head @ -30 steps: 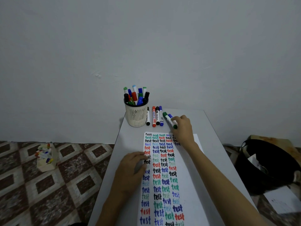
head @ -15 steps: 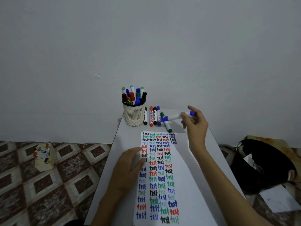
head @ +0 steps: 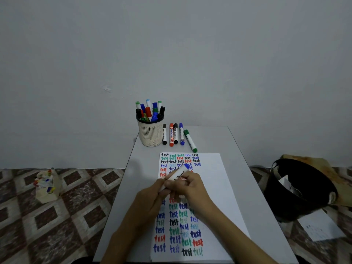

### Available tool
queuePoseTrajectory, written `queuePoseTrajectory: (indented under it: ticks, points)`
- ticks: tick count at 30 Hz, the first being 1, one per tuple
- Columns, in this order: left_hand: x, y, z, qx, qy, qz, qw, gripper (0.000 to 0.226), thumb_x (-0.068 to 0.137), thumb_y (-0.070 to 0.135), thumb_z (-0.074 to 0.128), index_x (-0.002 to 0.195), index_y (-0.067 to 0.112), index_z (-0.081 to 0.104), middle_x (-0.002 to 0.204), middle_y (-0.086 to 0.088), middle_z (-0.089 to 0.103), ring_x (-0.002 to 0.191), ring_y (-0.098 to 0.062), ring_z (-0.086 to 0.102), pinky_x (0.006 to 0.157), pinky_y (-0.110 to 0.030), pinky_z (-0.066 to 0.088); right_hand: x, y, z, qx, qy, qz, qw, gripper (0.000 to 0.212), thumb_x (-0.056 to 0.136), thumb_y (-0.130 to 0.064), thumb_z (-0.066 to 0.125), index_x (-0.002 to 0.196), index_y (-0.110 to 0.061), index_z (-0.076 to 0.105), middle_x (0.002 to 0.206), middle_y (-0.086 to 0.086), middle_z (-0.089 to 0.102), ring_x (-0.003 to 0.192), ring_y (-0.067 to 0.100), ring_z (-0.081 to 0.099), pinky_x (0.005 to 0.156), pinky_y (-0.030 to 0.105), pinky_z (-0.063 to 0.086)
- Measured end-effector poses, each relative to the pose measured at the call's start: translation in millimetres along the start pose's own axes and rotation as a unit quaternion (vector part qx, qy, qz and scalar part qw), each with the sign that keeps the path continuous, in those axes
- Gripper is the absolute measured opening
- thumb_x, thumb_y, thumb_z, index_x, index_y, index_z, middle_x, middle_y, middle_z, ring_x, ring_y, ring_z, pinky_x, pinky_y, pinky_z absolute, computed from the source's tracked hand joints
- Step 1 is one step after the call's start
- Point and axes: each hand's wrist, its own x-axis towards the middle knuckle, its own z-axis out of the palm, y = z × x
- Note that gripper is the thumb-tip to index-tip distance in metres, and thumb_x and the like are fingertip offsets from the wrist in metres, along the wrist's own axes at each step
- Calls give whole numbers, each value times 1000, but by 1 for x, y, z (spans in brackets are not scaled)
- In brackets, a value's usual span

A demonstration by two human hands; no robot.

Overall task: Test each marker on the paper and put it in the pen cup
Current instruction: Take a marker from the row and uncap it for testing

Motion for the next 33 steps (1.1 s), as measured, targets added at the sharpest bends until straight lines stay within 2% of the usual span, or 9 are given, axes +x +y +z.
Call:
queuePoseTrajectory:
  ticks: [5, 10, 12, 14, 20, 24, 28, 31, 33]
  points:
    - [-1, -2, 0, -22, -6, -2, 1000, 61, 89, 65, 25, 114, 17, 53, 86, 3, 69, 71, -2, 67, 61, -20, 55, -1, 0, 1, 29, 2, 6, 1000, 21, 82, -5, 71, 82, 14, 62, 65, 19, 62, 50, 21, 54, 46, 25, 43]
    - [0, -3, -3, -52, 29, -2, 998, 47, 89, 62, 33, 118, 28, 50, 76, 5, 71, 68, -3, 69, 59, -26, 57, 1, -7, -4, 7, -4, -23, 1000, 16, 81, 1, 70, 73, 12, 63, 63, 21, 60, 52, 25, 58, 54, 28, 49]
    - [0, -3, -4, -58, 43, -4, 997, 44, 88, 63, 37, 119, 34, 50, 76, 7, 71, 68, -4, 69, 59, -26, 57, 1, -17, -6, -12, -47, -34, 998, 2, 81, 3, 69, 80, 2, 69, 66, 22, 61, 54, 23, 59, 53, 26, 50]
    - [-1, 0, -4, -48, 41, -2, 998, 38, 87, 65, 38, 115, 42, 48, 78, 9, 69, 66, -5, 68, 57, -28, 57, 5, -24, -12, -35, -54, -32, 997, 8, 82, 2, 69, 88, -3, 69, 71, 21, 65, 56, 20, 61, 51, 24, 50]
    - [1, -4, -1, -24, 41, -17, 999, 28, 91, 35, 33, 118, 36, 44, 91, 10, 55, 76, -17, 62, 65, -36, 54, 44, -39, -68, 157, 130, -71, 976, 13, 80, 5, 63, 83, -3, 53, 86, 19, 67, 70, 28, 69, 55, 27, 57]
    - [2, -10, 3, -6, 41, -36, 999, 27, 94, 31, 41, 120, 30, 45, 111, 23, 53, 95, -4, 61, 76, -27, 56, 59, -25, -96, 94, 172, -53, 979, 9, 86, 7, 59, 89, -1, 60, 96, 20, 70, 82, 31, 71, 66, 31, 59]
    - [2, -10, 1, 0, 45, -46, 998, 39, 89, 27, 60, 121, 37, 41, 107, 21, 56, 99, 4, 57, 77, -13, 51, 66, -16, -97, 59, 148, 13, 987, 18, 79, 11, 68, 74, -4, 57, 69, 16, 62, 55, 22, 60, 53, 30, 49]
    - [1, -11, -1, 5, 27, -48, 998, 28, 86, 27, 64, 108, 38, 50, 102, 21, 60, 92, 4, 59, 75, -14, 51, 74, -10, -91, 25, 169, 34, 985, 29, 79, 11, 68, 68, -6, 47, 57, 13, 48, 38, 16, 42, 39, 24, 38]
    - [1, -12, 0, 9, 13, -42, 999, 22, 82, 29, 62, 98, 42, 53, 100, 21, 61, 89, 3, 59, 75, -17, 51, 78, -6, -86, -30, 177, 23, 983, 33, 79, 13, 67, 66, -7, 44, 56, 12, 44, 38, 13, 43, 39, 22, 40]
